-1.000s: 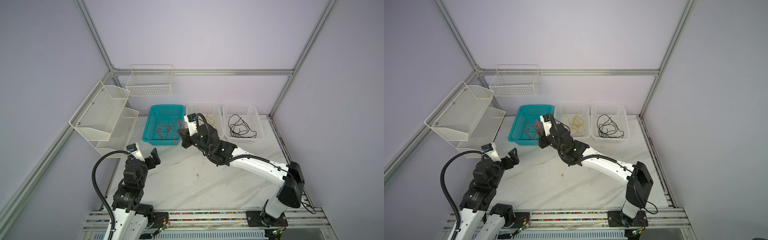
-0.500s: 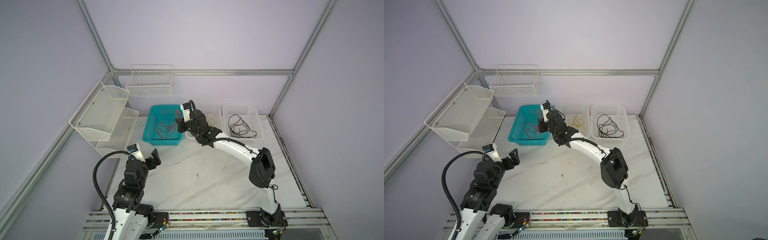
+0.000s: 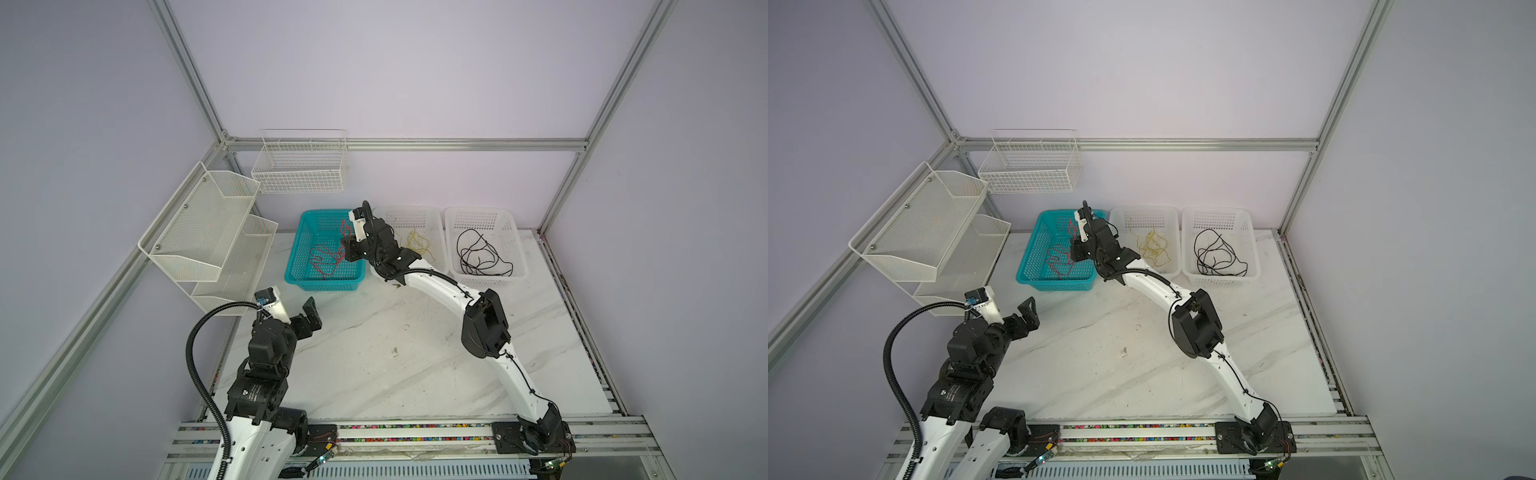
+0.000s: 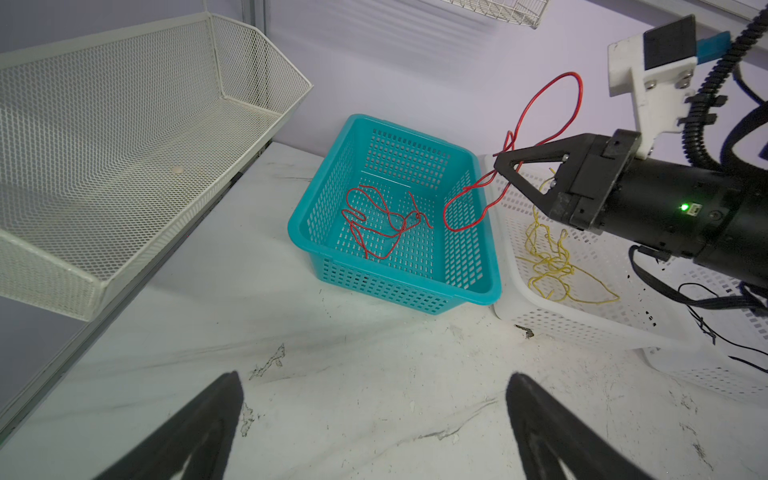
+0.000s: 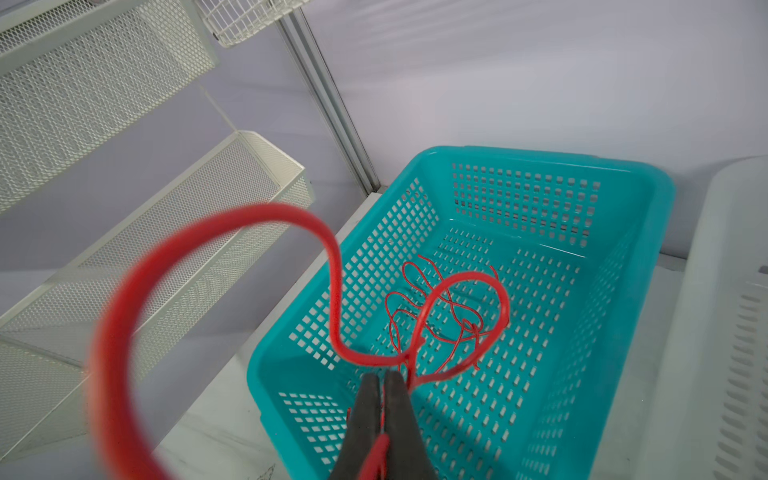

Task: Untangle the cables
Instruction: 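Carry the red wire over the teal basket with the right gripper while the left withdraws, then lower the right gripper into the teal basket and open it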

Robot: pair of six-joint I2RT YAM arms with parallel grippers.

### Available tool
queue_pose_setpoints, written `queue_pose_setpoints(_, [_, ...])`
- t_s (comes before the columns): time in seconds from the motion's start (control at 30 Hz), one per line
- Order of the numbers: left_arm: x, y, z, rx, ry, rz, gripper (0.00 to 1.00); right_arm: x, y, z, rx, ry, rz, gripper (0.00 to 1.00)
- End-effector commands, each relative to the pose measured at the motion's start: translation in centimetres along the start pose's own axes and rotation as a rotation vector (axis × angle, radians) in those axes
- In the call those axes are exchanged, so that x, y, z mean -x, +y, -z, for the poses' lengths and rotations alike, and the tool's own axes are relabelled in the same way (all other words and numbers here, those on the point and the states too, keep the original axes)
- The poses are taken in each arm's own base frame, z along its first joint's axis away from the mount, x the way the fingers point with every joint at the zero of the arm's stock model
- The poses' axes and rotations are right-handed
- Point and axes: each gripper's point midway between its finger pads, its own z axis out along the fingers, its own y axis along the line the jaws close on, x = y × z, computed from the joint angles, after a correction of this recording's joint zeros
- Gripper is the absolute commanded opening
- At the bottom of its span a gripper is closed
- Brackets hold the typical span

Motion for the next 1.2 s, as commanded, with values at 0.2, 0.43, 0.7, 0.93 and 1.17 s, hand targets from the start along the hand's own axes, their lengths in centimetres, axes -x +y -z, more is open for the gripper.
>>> queue_pose_setpoints(0.2, [-0.6,0.1,-0.4,0.001,-0.010,-0.022,1.00,-2.7,-2.3,-2.2,0.000,0.045,-0.019,0.00])
queue_pose_setpoints(0.43, [-0.7,0.0,-0.5,-0.003,-0.005,-0.023,1.00,-4.9,-3.0,-3.4,0.002,0.078,-0.019,0.00])
queue_pose_setpoints(0.7, [-0.7,0.2,-0.6,0.005,-0.004,-0.024,1.00,-6.8,-3.3,-4.2,0.026,0.121,-0.030,0.00])
queue_pose_setpoints(0.93, [-0.7,0.2,-0.6,0.009,-0.003,-0.026,1.00,-7.2,-2.9,-4.1,0.050,0.144,-0.029,0.02])
queue_pose_setpoints(1.17, [-0.8,0.3,-0.7,0.013,0.001,-0.026,1.00,-6.0,-2.0,-3.6,0.073,0.135,-0.024,0.18])
